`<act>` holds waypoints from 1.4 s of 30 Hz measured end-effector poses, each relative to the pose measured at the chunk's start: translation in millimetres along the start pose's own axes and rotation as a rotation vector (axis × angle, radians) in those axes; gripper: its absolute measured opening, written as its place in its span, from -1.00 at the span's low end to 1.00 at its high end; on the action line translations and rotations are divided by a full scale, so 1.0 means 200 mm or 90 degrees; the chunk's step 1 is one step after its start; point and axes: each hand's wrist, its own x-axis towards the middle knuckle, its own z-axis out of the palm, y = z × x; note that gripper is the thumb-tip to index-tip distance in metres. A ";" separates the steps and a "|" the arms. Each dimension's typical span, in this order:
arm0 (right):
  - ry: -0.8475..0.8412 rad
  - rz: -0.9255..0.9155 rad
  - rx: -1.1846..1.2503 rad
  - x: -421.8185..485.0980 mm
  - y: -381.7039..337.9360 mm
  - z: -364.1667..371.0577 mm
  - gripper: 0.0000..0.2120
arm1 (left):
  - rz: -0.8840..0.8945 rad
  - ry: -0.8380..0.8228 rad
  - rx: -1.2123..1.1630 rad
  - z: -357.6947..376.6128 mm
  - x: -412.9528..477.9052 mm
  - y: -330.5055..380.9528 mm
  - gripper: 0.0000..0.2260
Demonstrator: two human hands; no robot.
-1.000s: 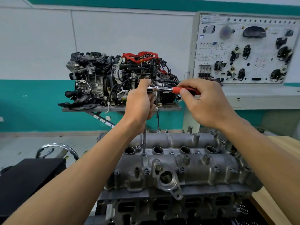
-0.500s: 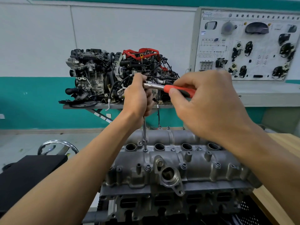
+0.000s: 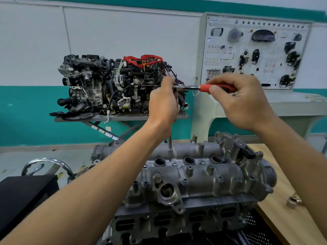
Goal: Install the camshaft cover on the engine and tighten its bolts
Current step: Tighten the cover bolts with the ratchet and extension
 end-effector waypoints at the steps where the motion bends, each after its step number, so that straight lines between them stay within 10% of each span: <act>1: -0.016 0.001 0.001 -0.02 0.04 -0.01 -0.88 | -0.001 0.003 0.011 0.02 0.00 -0.02 -0.44; 31: -0.165 0.073 0.012 0.08 0.38 0.06 -0.72 | 0.001 0.050 0.149 0.17 -0.03 -0.12 -0.61; 42: -0.016 -0.069 -0.248 -0.25 -0.25 0.01 -0.70 | 0.000 0.087 0.047 0.13 0.04 -0.15 -0.48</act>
